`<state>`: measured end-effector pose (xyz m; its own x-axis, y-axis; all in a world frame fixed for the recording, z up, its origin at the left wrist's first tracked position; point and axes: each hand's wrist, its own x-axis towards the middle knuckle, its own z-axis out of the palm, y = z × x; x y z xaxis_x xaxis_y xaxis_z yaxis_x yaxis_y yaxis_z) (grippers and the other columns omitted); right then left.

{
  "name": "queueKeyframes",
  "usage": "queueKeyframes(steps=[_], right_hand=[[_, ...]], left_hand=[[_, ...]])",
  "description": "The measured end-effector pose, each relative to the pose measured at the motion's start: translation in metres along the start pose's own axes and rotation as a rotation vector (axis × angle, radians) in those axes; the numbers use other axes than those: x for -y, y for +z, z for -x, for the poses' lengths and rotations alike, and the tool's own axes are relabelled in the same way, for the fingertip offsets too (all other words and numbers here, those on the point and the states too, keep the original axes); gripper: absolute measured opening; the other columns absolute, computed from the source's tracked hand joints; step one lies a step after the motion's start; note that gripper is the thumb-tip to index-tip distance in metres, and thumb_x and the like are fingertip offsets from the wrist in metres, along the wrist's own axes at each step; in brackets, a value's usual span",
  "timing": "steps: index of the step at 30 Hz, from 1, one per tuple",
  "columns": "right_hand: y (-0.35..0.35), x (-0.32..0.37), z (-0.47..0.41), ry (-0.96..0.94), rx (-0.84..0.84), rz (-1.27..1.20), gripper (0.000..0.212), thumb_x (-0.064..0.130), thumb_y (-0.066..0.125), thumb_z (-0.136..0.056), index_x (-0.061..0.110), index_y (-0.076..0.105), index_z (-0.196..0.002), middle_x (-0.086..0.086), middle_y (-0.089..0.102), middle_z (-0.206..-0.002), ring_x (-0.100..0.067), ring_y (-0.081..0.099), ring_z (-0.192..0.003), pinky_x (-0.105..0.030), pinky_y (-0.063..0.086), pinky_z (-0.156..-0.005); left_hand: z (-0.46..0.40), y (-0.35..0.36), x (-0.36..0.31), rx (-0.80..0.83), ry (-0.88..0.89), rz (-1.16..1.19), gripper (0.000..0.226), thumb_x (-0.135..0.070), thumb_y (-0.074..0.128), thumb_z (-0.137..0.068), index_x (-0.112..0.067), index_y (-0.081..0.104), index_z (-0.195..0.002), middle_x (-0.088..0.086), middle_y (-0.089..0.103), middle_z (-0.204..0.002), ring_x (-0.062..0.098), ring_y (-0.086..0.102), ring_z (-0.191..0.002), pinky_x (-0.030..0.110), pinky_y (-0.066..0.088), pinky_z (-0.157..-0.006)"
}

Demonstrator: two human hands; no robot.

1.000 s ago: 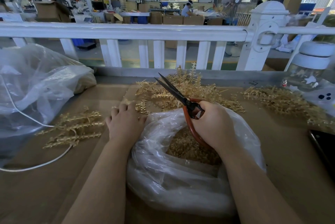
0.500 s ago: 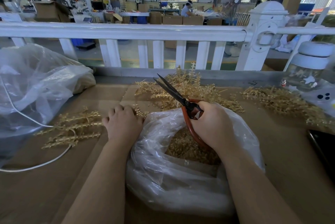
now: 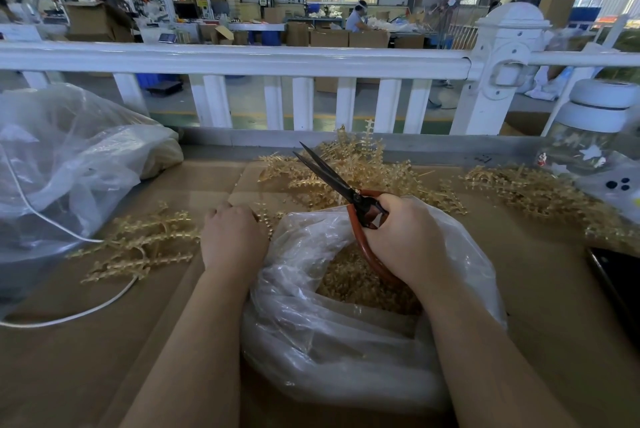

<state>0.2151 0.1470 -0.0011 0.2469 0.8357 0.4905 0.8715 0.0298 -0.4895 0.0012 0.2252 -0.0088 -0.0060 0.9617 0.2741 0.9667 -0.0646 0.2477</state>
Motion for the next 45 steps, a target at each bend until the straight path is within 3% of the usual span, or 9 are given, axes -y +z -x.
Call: queueKeyframes(steps=[12,15,17,20,24,28,32,39,45], right_hand=[[0.000,0.003,0.000,0.008,0.007,0.006,0.029,0.062,0.058,-0.088,0.037,0.054,-0.074,0.022,0.050,-0.058,0.002,0.050,-0.054,-0.015,0.032,-0.048],[-0.001,0.004,0.000,0.017,0.014,0.002,0.031,0.061,0.056,-0.088,0.037,0.049,-0.070,0.021,0.052,-0.058,0.001,0.051,-0.055,-0.016,0.034,-0.048],[-0.001,0.005,0.000,0.030,0.018,-0.018,0.030,0.060,0.058,-0.088,0.037,0.050,-0.070,0.020,0.053,-0.059,0.001,0.052,-0.056,-0.015,0.034,-0.049],[-0.002,0.006,-0.002,0.070,0.022,-0.066,0.027,0.057,0.059,-0.087,0.036,0.054,-0.072,0.019,0.057,-0.061,0.002,0.055,-0.057,-0.014,0.035,-0.049],[-0.002,0.006,-0.004,0.150,0.037,-0.287,0.019,0.045,0.069,-0.089,0.028,0.067,-0.082,0.017,0.065,-0.060,0.000,0.062,-0.059,-0.013,0.042,-0.050],[-0.008,0.010,-0.006,0.301,0.152,-0.779,0.025,0.034,0.080,-0.085,0.014,0.071,-0.074,-0.001,0.065,-0.057,-0.010,0.054,-0.047,-0.022,0.044,-0.052],[-0.014,0.012,-0.006,0.294,0.264,-1.166,0.033,0.031,0.077,-0.085,-0.001,0.068,-0.088,-0.014,0.071,-0.070,-0.007,0.039,-0.035,-0.018,0.029,-0.035],[-0.016,0.005,-0.011,0.274,0.326,-1.363,0.015,0.012,0.058,-0.085,0.007,0.070,-0.076,-0.019,0.069,-0.076,-0.008,0.034,-0.034,-0.022,0.023,-0.037],[-0.020,0.008,-0.006,0.251,0.281,-1.293,0.021,0.030,0.075,-0.087,0.011,0.070,-0.080,-0.014,0.069,-0.079,-0.008,0.034,-0.039,-0.022,0.025,-0.040]], left_hand=[[0.001,0.009,-0.004,-0.075,-0.125,0.099,0.026,-0.008,0.043,-0.096,0.006,0.049,-0.118,0.026,0.046,-0.128,0.040,0.040,-0.123,0.055,0.028,-0.103],[-0.005,0.000,-0.004,-0.277,-0.146,0.450,0.025,-0.017,0.046,-0.101,0.002,0.051,-0.116,0.020,0.049,-0.125,0.035,0.042,-0.122,0.051,0.029,-0.104],[-0.003,-0.011,-0.006,-0.346,-0.059,0.880,0.014,-0.019,0.049,-0.102,-0.008,0.057,-0.106,0.004,0.059,-0.108,0.014,0.056,-0.105,0.033,0.043,-0.095],[0.002,-0.033,-0.009,-0.141,0.043,1.685,0.021,-0.014,0.049,-0.102,-0.019,0.061,-0.086,-0.012,0.066,-0.081,0.002,0.059,-0.076,0.019,0.047,-0.076],[0.005,-0.046,-0.016,0.342,0.282,2.168,0.025,-0.013,0.040,-0.097,-0.015,0.065,-0.092,0.000,0.068,-0.100,0.015,0.058,-0.086,0.032,0.045,-0.081],[0.017,-0.043,-0.039,0.595,0.311,2.280,0.027,-0.015,0.039,-0.094,-0.015,0.066,-0.092,0.002,0.067,-0.101,0.017,0.064,-0.093,0.038,0.056,-0.082],[0.024,-0.038,-0.049,0.647,0.261,2.316,0.032,-0.015,0.041,-0.095,-0.018,0.072,-0.086,0.001,0.068,-0.100,0.018,0.065,-0.094,0.038,0.058,-0.082],[0.022,-0.033,-0.050,0.623,0.220,2.284,0.035,-0.016,0.041,-0.097,-0.019,0.073,-0.084,0.000,0.067,-0.099,0.018,0.062,-0.097,0.038,0.052,-0.089],[0.020,-0.029,-0.049,0.615,0.206,2.214,0.018,-0.016,0.043,-0.096,-0.015,0.061,-0.097,0.002,0.062,-0.103,0.021,0.057,-0.100,0.045,0.039,-0.100]])
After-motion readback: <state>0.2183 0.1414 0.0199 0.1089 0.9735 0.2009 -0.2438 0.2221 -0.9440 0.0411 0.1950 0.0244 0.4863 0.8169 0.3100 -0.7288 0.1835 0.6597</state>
